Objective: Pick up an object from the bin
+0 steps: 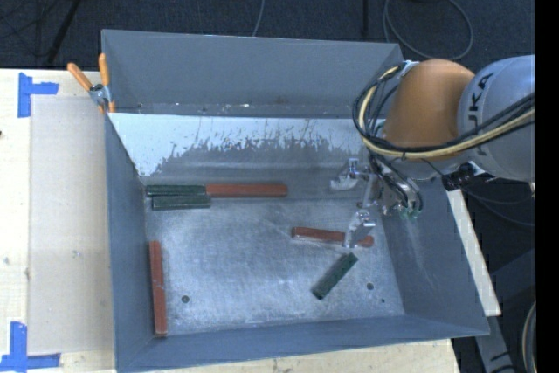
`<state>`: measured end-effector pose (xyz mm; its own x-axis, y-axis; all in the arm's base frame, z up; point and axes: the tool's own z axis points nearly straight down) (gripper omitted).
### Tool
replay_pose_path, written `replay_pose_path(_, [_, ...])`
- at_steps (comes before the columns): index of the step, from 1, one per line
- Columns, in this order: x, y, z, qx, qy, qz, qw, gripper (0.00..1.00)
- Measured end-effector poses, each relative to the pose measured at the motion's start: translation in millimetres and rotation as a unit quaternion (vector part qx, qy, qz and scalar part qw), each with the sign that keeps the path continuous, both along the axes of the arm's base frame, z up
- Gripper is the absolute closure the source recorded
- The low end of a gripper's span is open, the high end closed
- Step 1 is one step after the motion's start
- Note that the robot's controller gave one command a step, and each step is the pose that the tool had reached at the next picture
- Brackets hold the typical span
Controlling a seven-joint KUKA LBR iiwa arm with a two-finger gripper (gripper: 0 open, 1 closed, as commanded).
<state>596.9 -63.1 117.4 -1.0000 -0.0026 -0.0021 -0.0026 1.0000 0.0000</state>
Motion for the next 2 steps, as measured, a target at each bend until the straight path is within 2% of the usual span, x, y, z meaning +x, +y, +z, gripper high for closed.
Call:
replay_pose_path(1, [-5.9, 4.1, -31.3, 0.001, 0.0007, -0.035, 0.9994, 0.00])
replay_pose_path(2, [5.2, -1.0, -39.7, 0.001, -0.0067, -0.134, 0.9910, 1.00])
